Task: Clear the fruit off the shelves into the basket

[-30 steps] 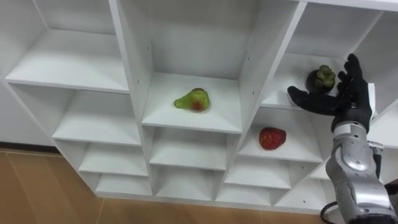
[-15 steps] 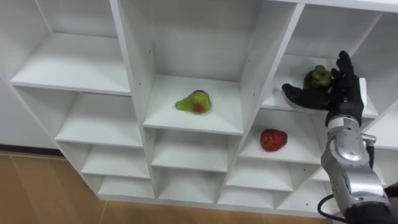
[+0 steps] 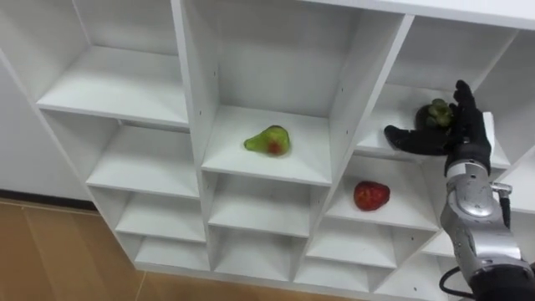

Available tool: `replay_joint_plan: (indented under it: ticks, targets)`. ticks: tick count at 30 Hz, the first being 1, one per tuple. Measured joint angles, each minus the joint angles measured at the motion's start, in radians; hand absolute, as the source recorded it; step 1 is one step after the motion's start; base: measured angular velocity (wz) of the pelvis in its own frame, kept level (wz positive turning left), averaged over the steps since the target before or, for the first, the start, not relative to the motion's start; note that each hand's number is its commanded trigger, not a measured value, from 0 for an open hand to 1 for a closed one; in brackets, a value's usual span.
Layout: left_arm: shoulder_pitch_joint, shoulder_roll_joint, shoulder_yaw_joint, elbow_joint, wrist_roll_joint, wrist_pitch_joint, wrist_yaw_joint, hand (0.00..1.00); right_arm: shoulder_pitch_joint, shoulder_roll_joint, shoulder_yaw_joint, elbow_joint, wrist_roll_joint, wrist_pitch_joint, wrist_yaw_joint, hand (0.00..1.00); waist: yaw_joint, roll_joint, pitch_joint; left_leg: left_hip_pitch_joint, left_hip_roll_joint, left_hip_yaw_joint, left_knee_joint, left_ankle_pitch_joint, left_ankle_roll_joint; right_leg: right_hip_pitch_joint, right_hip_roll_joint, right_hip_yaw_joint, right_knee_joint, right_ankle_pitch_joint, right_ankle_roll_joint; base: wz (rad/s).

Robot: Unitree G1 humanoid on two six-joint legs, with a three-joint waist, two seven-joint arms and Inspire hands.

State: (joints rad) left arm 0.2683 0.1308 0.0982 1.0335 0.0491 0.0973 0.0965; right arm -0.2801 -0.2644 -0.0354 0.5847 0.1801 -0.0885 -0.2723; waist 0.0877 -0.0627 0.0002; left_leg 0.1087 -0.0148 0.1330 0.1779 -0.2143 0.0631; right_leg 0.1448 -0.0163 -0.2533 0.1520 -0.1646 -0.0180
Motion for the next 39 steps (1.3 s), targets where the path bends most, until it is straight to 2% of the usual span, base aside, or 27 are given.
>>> replay_joint_plan:
  ticks: [4,8,11,36,39]
  targets:
    - [-0.002,0.000,-0.001,-0.001,0.000,0.005,0.001,1.00,-0.006,-0.001,-0.019,0.017,-0.029,-0.007,-0.012,1.00,0.000,0.001,0.0000,-0.001,0.000,0.000,0.000,0.000,0.000,0.000,0.000,0.001,0.000,0.000,0.000,0.00]
    - [-0.008,0.000,-0.001,-0.001,-0.001,0.005,0.002,1.00,-0.030,-0.025,-0.051,0.060,-0.032,-0.009,-0.023,1.00,0.000,0.000,0.0000,-0.001,0.000,0.000,-0.001,0.000,0.000,0.000,0.001,0.002,0.000,0.000,0.000,0.00]
    - [-0.013,0.000,-0.002,-0.001,-0.001,0.006,0.004,1.00,-0.046,-0.028,-0.066,0.077,-0.034,-0.008,-0.035,1.00,-0.002,-0.001,-0.0002,0.000,0.001,0.000,-0.004,0.000,-0.001,-0.002,0.002,0.003,-0.001,0.000,0.000,0.00]
    - [-0.057,0.004,-0.005,-0.011,-0.035,0.004,0.028,1.00,-0.056,-0.037,-0.063,0.095,-0.030,0.003,-0.030,1.00,-0.001,-0.019,0.0018,0.005,0.001,0.001,-0.016,0.000,-0.001,-0.004,0.003,0.011,-0.002,0.000,0.000,0.00]
    - [-0.075,0.001,-0.005,-0.014,-0.063,-0.014,0.028,1.00,-0.056,-0.036,-0.054,0.087,-0.031,0.003,-0.023,1.00,-0.003,-0.023,0.0021,0.002,0.001,0.000,-0.014,0.000,-0.001,-0.005,0.002,0.007,-0.002,0.000,0.000,0.00]
